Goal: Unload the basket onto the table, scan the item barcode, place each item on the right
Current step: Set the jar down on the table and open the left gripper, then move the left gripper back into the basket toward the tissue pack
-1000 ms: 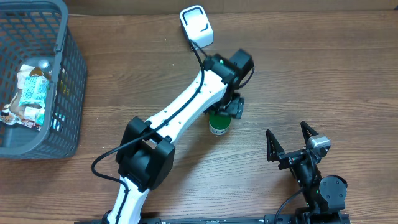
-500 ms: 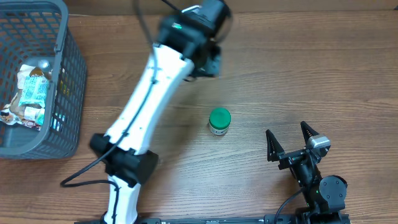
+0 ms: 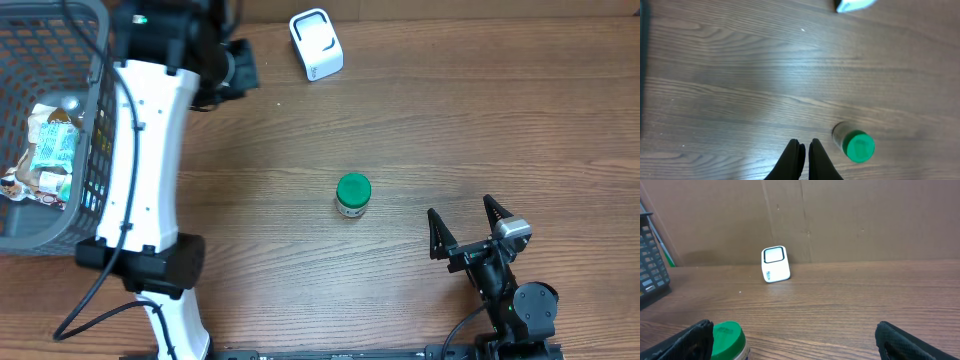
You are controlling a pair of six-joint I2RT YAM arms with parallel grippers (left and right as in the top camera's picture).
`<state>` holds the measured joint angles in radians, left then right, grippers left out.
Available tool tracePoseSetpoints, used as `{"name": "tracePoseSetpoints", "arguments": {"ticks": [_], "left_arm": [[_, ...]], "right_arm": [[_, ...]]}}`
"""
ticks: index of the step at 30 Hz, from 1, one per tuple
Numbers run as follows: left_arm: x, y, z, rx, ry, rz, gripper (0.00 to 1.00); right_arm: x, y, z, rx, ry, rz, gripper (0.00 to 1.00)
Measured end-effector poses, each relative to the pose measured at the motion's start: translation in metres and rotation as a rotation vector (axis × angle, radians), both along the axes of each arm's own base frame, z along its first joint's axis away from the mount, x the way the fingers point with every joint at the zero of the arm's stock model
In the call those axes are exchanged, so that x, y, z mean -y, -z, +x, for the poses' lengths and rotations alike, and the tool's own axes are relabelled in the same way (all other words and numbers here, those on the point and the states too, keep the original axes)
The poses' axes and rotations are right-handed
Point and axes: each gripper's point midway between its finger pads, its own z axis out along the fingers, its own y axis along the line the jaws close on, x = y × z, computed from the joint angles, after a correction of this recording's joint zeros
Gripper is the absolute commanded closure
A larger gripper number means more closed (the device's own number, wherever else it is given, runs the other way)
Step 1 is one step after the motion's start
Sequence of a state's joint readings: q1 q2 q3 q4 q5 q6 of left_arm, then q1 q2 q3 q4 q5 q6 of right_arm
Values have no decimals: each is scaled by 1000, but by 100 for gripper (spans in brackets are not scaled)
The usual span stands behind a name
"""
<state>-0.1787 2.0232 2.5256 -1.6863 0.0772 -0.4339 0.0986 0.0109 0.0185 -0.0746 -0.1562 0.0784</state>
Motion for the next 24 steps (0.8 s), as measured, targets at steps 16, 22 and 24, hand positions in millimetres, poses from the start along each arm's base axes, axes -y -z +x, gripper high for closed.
{"name": "tracePoseSetpoints", "arguments": {"ticks": [16,22,24], "left_arm": [[-149,-71,-37,193,-365,-8,96],[-205,-72,-52,192,-533,28,96],[-221,-71,-57,190,-599,36,96]], "right_arm": [[0,0,0,0,0,0,0],[0,0,0,1,0,0,0],[0,0,0,0,0,0,0]]}}
